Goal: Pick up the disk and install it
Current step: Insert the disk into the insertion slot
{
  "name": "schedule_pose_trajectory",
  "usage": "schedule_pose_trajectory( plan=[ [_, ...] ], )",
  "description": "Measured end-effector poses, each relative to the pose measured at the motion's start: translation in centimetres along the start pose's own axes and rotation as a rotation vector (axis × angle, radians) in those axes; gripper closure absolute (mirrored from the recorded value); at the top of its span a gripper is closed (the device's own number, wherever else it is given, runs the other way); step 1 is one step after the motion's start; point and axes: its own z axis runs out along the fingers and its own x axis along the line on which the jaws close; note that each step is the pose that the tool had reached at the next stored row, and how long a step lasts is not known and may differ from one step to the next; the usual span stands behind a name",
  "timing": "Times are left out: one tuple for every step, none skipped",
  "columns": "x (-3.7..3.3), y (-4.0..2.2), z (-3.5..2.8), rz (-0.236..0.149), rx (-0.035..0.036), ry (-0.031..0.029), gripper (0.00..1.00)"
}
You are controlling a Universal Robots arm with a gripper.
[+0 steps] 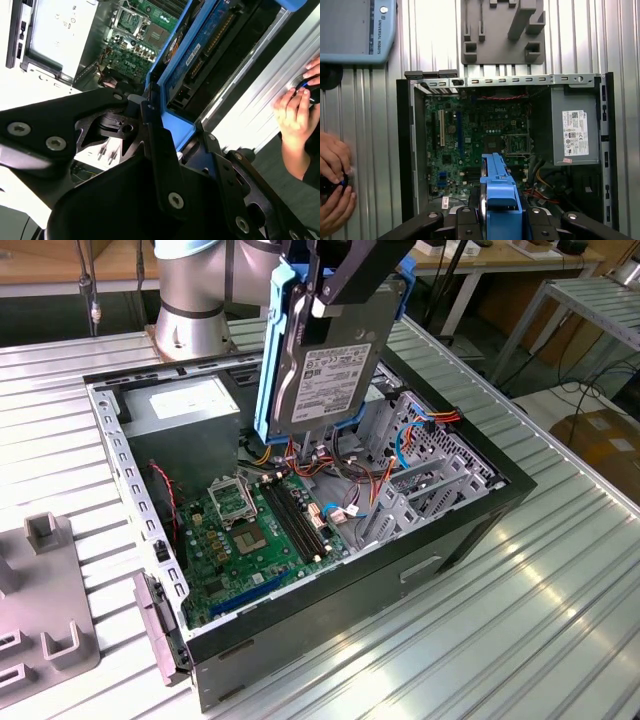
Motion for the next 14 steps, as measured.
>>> schedule_pose_trajectory(
  plan=[
    [0.13,0.0,0.0,0.0,0.0,0.0,0.63],
    [0.29,-0.01,0.0,0.0,0.0,0.0,0.63],
    [0.41,-0.02,0.01,0.0,0.0001,0.0,0.63],
    [0.51,-0.02,0.01,0.0,0.0001,0.0002,0.63],
    [0.66,-0.03,0.0,0.0,0.0,0.0006,0.63],
    [0.8,-0.05,0.01,0.0,0.0,0.0006,0.63],
    [0.92,-0.12,0.02,0.0,0.0001,0.0007,0.63],
    [1.0,-0.41,0.04,0.0,-0.0001,0.0011,0.63],
    [0.99,-0.9,0.1,0.0,0.0,0.0015,0.63],
    [0.97,-1.71,0.2,0.0,0.0001,0.0015,0.63],
    [0.95,-2.35,0.27,0.0,0.0001,0.0019,0.63],
    [0.94,-2.69,0.31,0.0,0.0,0.002,0.63],
    [0.92,-3.11,0.36,0.0,0.0001,0.0023,0.63],
    [0.91,-3.43,0.39,0.0,0.0001,0.0026,0.63]
  ],
)
